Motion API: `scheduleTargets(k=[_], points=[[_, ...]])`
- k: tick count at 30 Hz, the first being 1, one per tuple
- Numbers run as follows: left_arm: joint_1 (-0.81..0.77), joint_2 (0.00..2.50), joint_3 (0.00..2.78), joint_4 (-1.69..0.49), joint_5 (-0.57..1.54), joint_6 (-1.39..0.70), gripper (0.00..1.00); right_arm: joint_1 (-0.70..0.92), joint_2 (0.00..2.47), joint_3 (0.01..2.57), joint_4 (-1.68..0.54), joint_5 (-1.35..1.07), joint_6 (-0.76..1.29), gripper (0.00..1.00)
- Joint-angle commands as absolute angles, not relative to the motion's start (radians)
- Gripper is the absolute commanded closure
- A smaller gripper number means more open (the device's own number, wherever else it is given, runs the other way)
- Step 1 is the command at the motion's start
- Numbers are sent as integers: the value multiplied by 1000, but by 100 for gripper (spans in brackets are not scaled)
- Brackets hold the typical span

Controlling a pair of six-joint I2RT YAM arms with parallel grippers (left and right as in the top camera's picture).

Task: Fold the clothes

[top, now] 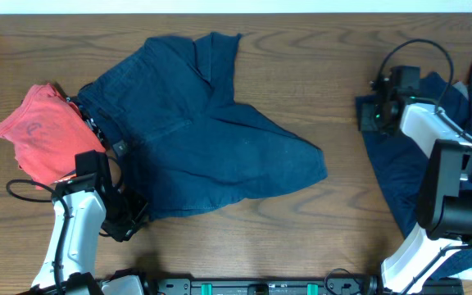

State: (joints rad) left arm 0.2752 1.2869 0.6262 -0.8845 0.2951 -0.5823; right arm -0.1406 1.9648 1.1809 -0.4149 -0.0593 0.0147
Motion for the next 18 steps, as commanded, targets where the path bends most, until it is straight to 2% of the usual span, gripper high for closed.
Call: scheduleTargets(k=[1, 3, 6, 9, 11, 14, 18], points=[[282, 1281, 621, -895, 272, -561, 94, -210, 2027, 1178, -410, -40, 33, 99], [282, 1281, 621, -895, 273, -561, 91, -248, 2032, 1178, -408, -23, 33, 99], [282, 1281, 621, -898, 276, -561, 77, -318, 2030, 1179, -402, 20, 38, 97], [282, 1281, 621, -897, 276, -561, 76, -392, 2027, 1181, -409, 73, 97, 93], [282, 1281, 621, -897, 276, -561, 76, -449, 2016, 1193, -438, 53, 152, 85], [282, 1281, 621, -897, 276, -561, 76, -500, 1978, 1223, -485, -109, 157, 73], [282, 1281, 621, -893, 276, -561, 75, -503, 1881, 1267, -546, -246, 141, 58]])
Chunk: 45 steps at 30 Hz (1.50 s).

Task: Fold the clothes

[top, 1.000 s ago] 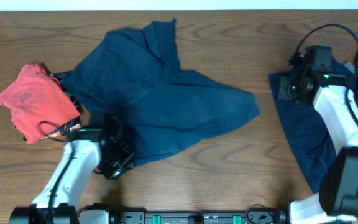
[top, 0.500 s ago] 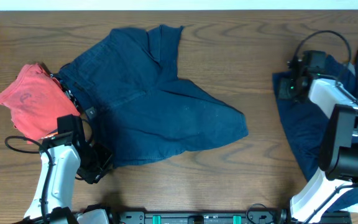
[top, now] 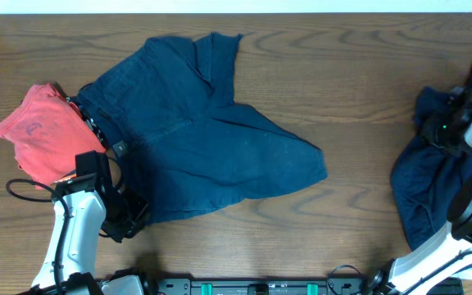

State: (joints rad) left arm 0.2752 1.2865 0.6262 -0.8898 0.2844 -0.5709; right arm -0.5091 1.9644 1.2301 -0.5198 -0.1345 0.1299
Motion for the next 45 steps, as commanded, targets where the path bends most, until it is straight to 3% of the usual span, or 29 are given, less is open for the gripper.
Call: scheduleTargets(k=[1, 3, 5, 7, 11, 17, 25, 32, 35, 39, 45], points=[[282, 1281, 621, -893, 276, -561, 75, -494, 1852, 1272, -558, -255, 139, 54], [282, 1281, 621, -894, 276, -561, 63, -461, 1771, 1274, -599, -263, 112, 41], [282, 1281, 621, -901, 276, -561, 52, -424, 1703, 1274, -660, -280, 75, 19], [282, 1281, 621, -910, 276, -560, 45, -377, 1642, 1274, -743, -311, 50, 14], [282, 1281, 621, -931, 276, -561, 37, -276, 1594, 1269, -920, -318, 81, 15], [282, 1281, 621, -937, 276, -561, 36, -109, 1596, 1176, -1014, -321, 262, 20], [282, 1281, 602, -960, 358, -655, 36, 81, 1596, 989, -908, -293, 585, 19], [282, 1281, 542, -807, 379, -710, 37, 191, 1596, 857, -720, -268, 744, 20], [282, 1281, 519, -771, 385, -750, 44, 221, 1596, 806, -626, -262, 792, 22], [282, 1281, 505, -742, 385, -776, 62, 246, 1597, 757, -532, -260, 843, 32], [282, 1281, 505, -700, 385, -776, 64, 250, 1597, 719, -460, -152, 883, 51]])
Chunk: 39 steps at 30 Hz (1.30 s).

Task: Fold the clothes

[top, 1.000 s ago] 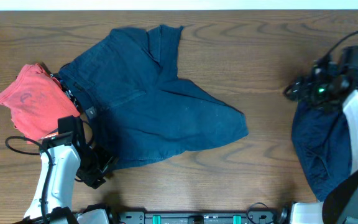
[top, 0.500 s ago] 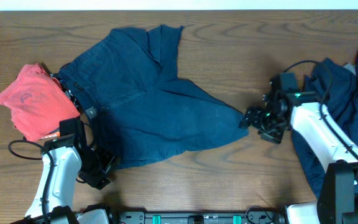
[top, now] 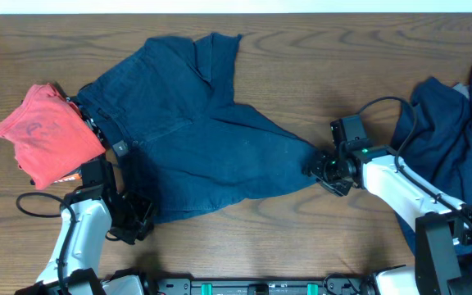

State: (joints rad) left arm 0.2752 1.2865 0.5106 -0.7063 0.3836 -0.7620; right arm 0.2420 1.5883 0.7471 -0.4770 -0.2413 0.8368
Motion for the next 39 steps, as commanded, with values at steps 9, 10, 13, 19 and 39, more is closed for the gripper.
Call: scheduleTargets(k=[9, 10, 13, 19, 39], points=[[282, 1281, 505, -686, 385, -776, 79, 250, 1597, 706, -400, -112, 875, 99], [282, 1281, 505, -685, 385, -776, 80, 249, 1597, 706, -398, -105, 875, 99], [282, 1281, 505, -686, 385, -776, 81, 246, 1597, 706, -389, -101, 875, 99], [282, 1281, 506, -683, 420, -760, 94, 216, 1584, 707, -387, -81, 854, 99], [-80, 1102, 853, -1063, 368, -513, 94, -151, 1188, 1198, -916, 52, 477, 99]])
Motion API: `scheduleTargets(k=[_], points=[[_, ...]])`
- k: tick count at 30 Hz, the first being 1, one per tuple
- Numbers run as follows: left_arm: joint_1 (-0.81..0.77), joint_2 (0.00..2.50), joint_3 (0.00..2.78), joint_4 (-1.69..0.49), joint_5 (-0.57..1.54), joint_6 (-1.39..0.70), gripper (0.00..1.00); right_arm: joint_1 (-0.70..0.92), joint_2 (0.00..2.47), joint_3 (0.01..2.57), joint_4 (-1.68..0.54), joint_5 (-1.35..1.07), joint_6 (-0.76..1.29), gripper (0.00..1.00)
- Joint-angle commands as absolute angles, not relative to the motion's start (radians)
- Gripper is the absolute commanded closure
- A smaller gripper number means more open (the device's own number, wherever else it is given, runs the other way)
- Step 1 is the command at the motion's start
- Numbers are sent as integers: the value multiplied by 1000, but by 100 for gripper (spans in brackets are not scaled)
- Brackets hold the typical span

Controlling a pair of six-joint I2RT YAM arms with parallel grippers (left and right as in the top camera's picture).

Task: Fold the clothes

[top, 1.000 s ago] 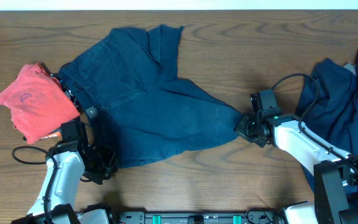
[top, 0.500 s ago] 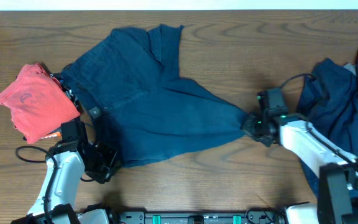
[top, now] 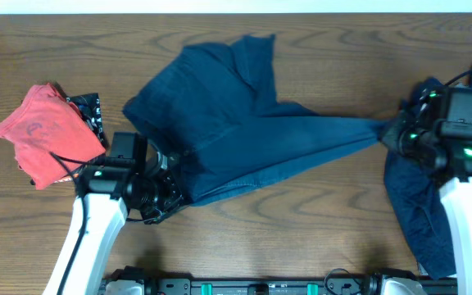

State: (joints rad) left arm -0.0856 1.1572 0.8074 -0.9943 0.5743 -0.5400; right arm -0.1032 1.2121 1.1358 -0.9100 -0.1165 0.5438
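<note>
Dark blue jeans [top: 228,131] lie across the middle of the table, pulled taut between both arms. My left gripper [top: 165,195] is shut on their lower left edge. My right gripper [top: 392,133] is shut on the end of one leg, which is stretched out to the right. The other leg [top: 256,57] points toward the far edge. A red shirt [top: 43,135] lies crumpled at the left.
A second dark blue garment [top: 416,205] lies heaped at the right, partly under my right arm. A small black patterned piece [top: 88,111] sits beside the red shirt. Bare wood shows along the front edge [top: 301,246].
Both grippers have moved right with the jeans in them. The whole garment has shifted away from the red shirt, and its leg now stretches out to the right.
My left gripper stayed at the jeans' lower left edge while my right gripper was at the other blue garment on the right, then farther right with it bunched. It then reached the jeans' leg end. Now the jeans are pulled taut to the right.
</note>
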Motion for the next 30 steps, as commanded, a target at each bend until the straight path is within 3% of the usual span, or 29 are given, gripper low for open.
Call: scheduleTargets(k=[1, 12, 24, 30], points=[[-75, 1079, 869, -1097, 355, -513, 94, -152, 1182, 1213, -934, 66, 477, 99], [91, 842, 1077, -1348, 257, -506, 94, -149, 1170, 1248, -969, -22, 184, 99], [162, 987, 1111, -1193, 130, -608, 94, -4, 1281, 1269, -352, -192, 141, 99], [162, 1101, 1111, -1256, 127, -602, 94, 94, 1393, 1269, -379, -194, 187, 99]])
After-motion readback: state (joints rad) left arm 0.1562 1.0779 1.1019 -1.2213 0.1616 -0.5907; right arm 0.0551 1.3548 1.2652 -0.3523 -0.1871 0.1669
